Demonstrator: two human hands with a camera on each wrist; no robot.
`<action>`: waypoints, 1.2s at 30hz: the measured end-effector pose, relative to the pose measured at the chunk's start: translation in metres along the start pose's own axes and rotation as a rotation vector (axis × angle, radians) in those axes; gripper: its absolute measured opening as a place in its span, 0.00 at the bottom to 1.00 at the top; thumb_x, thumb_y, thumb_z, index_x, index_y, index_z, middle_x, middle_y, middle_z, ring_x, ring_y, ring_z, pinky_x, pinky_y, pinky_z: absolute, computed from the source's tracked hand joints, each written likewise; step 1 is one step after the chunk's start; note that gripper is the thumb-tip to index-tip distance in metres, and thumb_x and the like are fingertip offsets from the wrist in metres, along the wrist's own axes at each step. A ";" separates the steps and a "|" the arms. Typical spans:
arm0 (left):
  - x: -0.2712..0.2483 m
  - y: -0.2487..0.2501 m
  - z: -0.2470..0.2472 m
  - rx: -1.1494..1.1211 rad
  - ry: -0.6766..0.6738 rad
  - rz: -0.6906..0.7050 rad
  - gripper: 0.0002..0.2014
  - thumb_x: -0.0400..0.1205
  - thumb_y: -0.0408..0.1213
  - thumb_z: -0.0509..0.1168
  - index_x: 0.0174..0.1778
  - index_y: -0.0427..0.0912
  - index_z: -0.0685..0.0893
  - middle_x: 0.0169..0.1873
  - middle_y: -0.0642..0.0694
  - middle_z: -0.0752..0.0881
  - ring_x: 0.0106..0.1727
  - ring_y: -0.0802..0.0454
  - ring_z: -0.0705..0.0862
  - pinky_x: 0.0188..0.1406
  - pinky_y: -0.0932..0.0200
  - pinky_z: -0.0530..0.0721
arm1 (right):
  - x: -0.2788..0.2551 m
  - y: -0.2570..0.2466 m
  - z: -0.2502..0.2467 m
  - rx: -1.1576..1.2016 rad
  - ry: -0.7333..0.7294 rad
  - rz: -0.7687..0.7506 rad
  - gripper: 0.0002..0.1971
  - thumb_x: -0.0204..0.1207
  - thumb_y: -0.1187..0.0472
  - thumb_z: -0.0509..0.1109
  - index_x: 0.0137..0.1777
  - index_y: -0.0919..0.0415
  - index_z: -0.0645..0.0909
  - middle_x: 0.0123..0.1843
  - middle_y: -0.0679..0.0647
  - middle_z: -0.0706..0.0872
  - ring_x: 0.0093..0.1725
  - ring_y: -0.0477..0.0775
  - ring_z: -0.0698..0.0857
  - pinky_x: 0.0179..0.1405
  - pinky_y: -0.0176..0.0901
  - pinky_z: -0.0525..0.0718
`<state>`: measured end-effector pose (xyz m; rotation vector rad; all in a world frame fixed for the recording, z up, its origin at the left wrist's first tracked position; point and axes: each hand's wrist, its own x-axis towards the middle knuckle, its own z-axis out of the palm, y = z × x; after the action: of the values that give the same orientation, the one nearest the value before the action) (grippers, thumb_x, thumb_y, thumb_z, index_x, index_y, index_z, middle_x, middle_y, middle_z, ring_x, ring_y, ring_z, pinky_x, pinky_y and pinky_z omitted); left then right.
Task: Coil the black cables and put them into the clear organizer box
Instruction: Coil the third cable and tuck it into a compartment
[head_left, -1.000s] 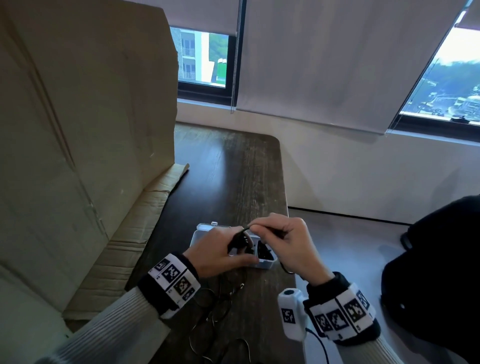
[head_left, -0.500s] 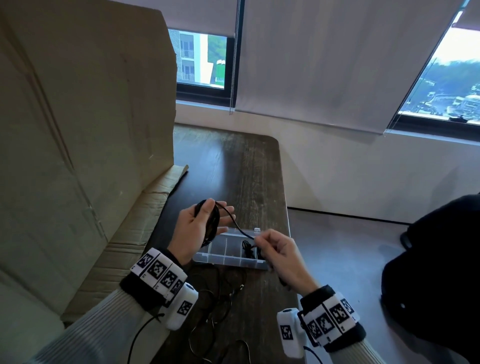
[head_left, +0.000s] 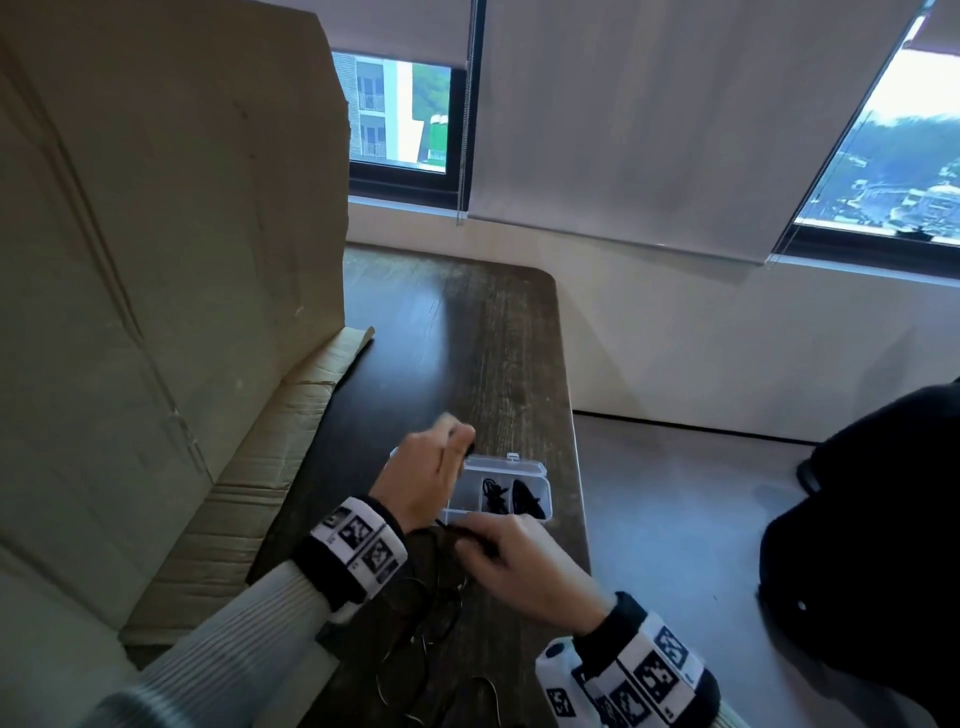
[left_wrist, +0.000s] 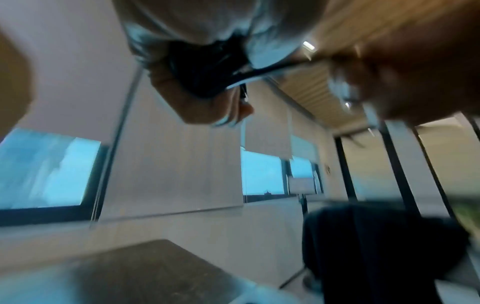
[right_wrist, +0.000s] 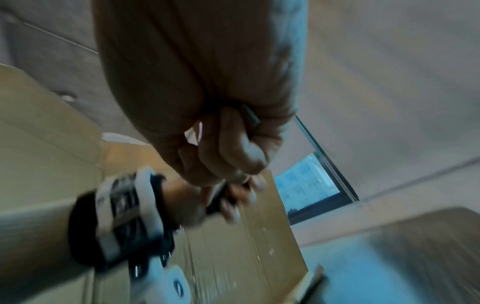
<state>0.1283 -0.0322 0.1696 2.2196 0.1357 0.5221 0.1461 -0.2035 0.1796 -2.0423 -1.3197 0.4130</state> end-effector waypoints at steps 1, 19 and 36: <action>-0.003 -0.003 0.004 0.067 -0.083 0.010 0.34 0.81 0.66 0.37 0.38 0.44 0.78 0.29 0.47 0.85 0.28 0.53 0.82 0.33 0.53 0.80 | 0.000 -0.006 -0.007 -0.064 0.011 -0.027 0.11 0.83 0.61 0.61 0.57 0.55 0.84 0.38 0.45 0.85 0.32 0.39 0.82 0.35 0.28 0.76; -0.025 0.010 0.021 -0.524 -0.153 -0.214 0.31 0.85 0.58 0.44 0.30 0.42 0.81 0.21 0.37 0.81 0.18 0.45 0.78 0.19 0.58 0.75 | 0.010 0.026 -0.031 -0.026 0.368 -0.010 0.15 0.77 0.42 0.65 0.45 0.48 0.91 0.42 0.40 0.84 0.46 0.41 0.79 0.48 0.38 0.75; -0.028 0.010 0.036 -0.325 -0.158 -0.187 0.20 0.88 0.51 0.42 0.49 0.40 0.72 0.24 0.40 0.82 0.19 0.53 0.80 0.19 0.57 0.75 | 0.010 0.038 -0.010 0.488 0.360 0.235 0.23 0.64 0.76 0.77 0.43 0.42 0.90 0.47 0.48 0.93 0.51 0.46 0.91 0.55 0.46 0.88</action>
<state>0.1175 -0.0716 0.1475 1.8979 0.1616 0.2444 0.1821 -0.2086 0.1622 -1.7527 -0.6846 0.4007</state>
